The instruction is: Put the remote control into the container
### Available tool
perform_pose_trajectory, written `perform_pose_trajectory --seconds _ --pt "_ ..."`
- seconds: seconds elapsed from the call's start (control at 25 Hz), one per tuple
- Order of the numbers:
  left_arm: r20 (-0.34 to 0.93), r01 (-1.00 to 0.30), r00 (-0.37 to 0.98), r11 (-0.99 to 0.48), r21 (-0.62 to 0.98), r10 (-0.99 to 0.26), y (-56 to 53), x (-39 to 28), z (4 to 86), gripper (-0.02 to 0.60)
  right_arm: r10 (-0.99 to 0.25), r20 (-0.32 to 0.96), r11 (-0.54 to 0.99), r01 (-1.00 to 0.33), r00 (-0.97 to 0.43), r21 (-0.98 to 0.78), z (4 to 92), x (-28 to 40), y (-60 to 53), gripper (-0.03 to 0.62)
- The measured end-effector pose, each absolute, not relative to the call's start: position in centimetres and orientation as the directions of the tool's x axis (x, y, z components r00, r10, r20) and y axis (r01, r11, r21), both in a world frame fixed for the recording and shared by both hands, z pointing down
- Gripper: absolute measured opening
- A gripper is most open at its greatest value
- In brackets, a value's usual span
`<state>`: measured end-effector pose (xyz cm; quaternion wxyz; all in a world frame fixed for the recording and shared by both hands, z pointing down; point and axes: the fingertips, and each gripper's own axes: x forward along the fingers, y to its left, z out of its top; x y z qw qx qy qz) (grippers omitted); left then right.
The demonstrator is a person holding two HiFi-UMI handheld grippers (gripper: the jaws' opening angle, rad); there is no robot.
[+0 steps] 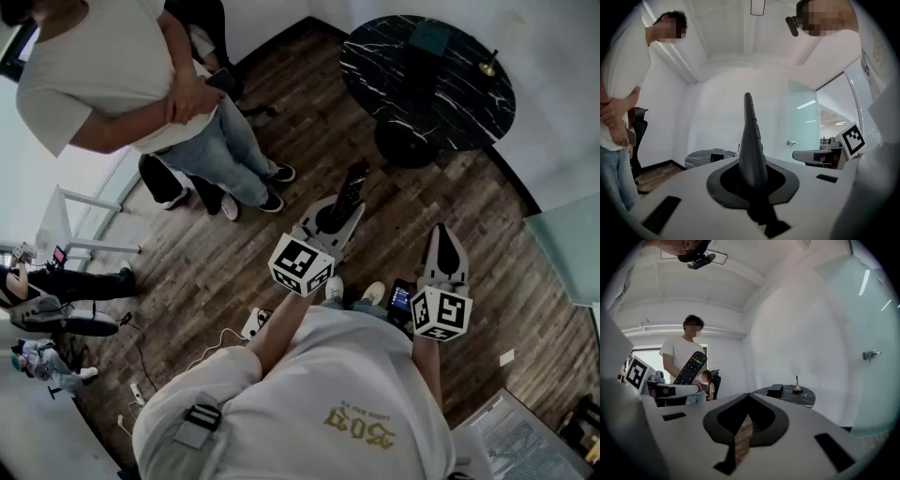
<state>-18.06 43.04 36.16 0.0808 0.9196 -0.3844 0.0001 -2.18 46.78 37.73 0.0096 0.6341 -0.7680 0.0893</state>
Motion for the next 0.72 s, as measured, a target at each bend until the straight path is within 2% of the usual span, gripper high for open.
perform_pose_trajectory --seconds 0.72 --pt "0.08 -0.721 0.69 -0.674 0.159 -0.719 41.9 -15.0 36.7 0.052 -0.974 0.117 0.179 -0.974 -0.195 -0.136 38.2 1.3 45.7 0.009"
